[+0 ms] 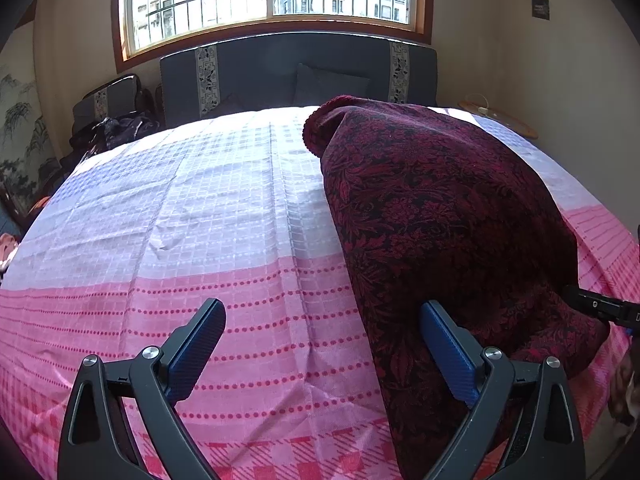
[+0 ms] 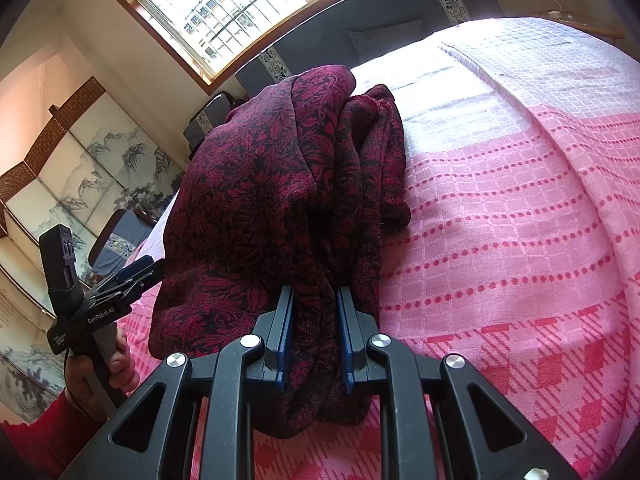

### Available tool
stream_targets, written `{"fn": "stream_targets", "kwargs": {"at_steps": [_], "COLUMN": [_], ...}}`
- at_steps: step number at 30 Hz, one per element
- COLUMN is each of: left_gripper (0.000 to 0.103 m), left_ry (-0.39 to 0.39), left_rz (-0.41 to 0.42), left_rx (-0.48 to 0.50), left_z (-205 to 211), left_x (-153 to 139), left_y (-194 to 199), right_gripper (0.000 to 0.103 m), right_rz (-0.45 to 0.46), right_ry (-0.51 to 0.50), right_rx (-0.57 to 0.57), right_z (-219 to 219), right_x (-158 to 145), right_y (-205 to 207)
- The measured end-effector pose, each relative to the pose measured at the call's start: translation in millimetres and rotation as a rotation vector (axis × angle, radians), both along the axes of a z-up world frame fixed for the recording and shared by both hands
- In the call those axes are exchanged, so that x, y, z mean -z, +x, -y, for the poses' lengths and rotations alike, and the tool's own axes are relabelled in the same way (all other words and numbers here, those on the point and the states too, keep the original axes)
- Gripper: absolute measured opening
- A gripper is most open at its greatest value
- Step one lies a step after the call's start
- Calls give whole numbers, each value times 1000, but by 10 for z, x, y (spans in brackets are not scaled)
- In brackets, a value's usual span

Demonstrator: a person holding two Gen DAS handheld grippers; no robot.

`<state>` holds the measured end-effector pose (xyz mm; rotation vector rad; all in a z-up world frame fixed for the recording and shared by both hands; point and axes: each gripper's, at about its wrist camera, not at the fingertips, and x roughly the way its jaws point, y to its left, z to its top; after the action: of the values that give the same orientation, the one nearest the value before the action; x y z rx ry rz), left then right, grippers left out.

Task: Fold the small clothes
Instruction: 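Move the open left gripper to the side of the dark red bundle, then close the left gripper on the bundle side while the right gripper holds its edge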

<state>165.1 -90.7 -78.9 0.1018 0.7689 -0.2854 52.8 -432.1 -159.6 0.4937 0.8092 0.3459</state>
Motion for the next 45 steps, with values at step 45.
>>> {"fn": "stream_targets", "kwargs": {"at_steps": [45], "left_gripper": [103], "left_ry": [-301], "left_rz": [-145], "left_rx": [207], "left_z": [257], "left_x": [-17], "left_y": [888], "right_gripper": [16], "right_rz": [1], "right_ry": [18], "right_rx": [2], "right_z": [-25], "right_x": [-21], "right_y": [-37]}}
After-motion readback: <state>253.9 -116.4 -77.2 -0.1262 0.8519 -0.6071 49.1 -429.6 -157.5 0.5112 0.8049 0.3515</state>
